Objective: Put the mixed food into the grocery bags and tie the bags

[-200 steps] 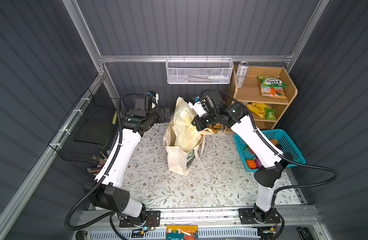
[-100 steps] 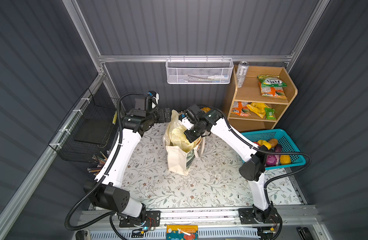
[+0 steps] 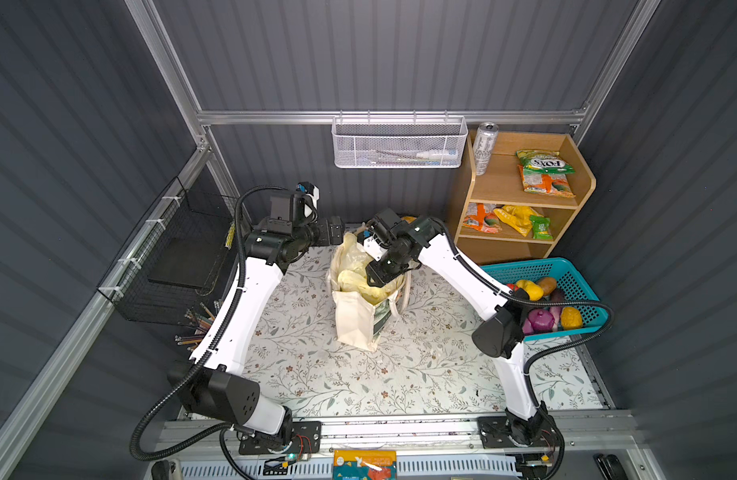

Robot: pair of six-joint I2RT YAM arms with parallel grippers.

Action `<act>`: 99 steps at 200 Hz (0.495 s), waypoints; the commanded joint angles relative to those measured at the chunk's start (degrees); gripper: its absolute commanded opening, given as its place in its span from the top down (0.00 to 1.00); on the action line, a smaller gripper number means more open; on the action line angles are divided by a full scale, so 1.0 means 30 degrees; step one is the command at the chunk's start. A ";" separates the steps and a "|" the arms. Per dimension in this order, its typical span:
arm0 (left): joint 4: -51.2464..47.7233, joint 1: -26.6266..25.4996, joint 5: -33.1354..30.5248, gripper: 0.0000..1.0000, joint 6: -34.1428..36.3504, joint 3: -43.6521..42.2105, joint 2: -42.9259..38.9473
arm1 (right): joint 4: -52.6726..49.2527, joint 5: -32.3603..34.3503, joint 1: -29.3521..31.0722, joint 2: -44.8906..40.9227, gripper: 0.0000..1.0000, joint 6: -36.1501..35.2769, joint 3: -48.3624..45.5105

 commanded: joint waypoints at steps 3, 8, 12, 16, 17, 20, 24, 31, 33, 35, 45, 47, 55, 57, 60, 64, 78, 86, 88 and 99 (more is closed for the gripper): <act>0.0156 0.0099 0.0457 0.00 -0.0091 0.0118 0.0215 | -0.0715 -0.1231 -0.0317 -0.2700 0.49 0.0033 0.0659; 0.0170 0.0099 0.0479 0.00 -0.0133 0.0126 0.0233 | -0.0668 -0.1258 -0.0364 -0.2969 0.48 0.0012 0.0489; 0.0189 0.0099 0.0486 0.00 -0.0130 0.0130 0.0236 | -0.0601 -0.1248 -0.0388 -0.3211 0.48 -0.0015 0.0320; 0.0199 0.0099 0.0514 0.00 -0.0148 0.0114 0.0258 | -0.0488 -0.1169 -0.0428 -0.3446 0.48 0.0007 0.0177; 0.0199 0.0099 0.0515 0.00 -0.0141 0.0122 0.0261 | -0.0471 -0.1142 -0.0426 -0.3517 0.48 0.0022 0.0142; 0.0200 0.0099 0.0537 0.00 -0.0142 0.0129 0.0265 | -0.0328 -0.0984 -0.0447 -0.3626 0.48 0.0091 0.0039; 0.0200 0.0099 0.0541 0.00 -0.0149 0.0127 0.0269 | -0.0056 -0.0775 -0.0476 -0.3816 0.48 0.0182 -0.0124; 0.0228 0.0099 0.0545 0.00 -0.0163 0.0105 0.0290 | 0.0511 -0.0544 -0.0526 -0.4061 0.48 0.0408 -0.0387; 0.0229 0.0099 0.0530 0.00 -0.0171 0.0102 0.0293 | 0.0732 -0.0534 -0.0531 -0.4094 0.49 0.0482 -0.0434; 0.0243 0.0099 0.0527 0.00 -0.0165 0.0087 0.0294 | 0.0898 -0.0509 -0.0576 -0.4109 0.49 0.0566 -0.0504; 0.0284 0.0099 0.0501 0.00 -0.0163 0.0041 0.0253 | 0.2015 -0.0608 -0.0643 -0.4016 0.51 0.1011 -0.0601; 0.0309 0.0099 0.0468 0.00 -0.0185 0.0020 0.0240 | 0.2236 -0.0645 -0.0655 -0.3987 0.51 0.1065 -0.0597; 0.0346 0.0099 0.0458 0.00 -0.0247 -0.0016 0.0224 | 0.3018 -0.0725 -0.0663 -0.3685 0.53 0.1438 -0.0336; 0.0346 0.0099 0.0465 0.00 -0.0250 -0.0016 0.0211 | 0.3183 -0.0762 -0.0660 -0.3582 0.54 0.1560 -0.0252; 0.0346 0.0099 0.0454 0.00 -0.0266 -0.0020 0.0214 | 0.3454 -0.0896 -0.0674 -0.3414 0.54 0.1689 -0.0091; 0.0346 0.0099 0.0479 0.00 -0.0278 -0.0044 0.0211 | 0.3770 -0.1154 -0.0646 -0.3148 0.55 0.1846 0.0170; 0.0291 0.0099 0.0414 0.00 -0.0295 -0.0082 0.0177 | 0.4394 -0.2166 -0.0659 -0.1887 0.55 0.2499 0.1590; 0.0259 0.0099 0.0305 0.00 -0.0350 -0.0119 0.0155 | 0.4584 -0.2732 -0.0623 -0.1099 0.55 0.2729 0.2349; 0.0258 0.0099 0.0272 0.00 -0.0364 -0.0130 0.0150 | 0.4607 -0.2941 -0.0628 -0.0936 0.55 0.2769 0.2499; 0.0338 0.0099 0.0110 0.00 -0.0447 -0.0235 0.0039 | 0.4928 -0.3263 -0.0601 -0.0010 0.56 0.2985 0.3023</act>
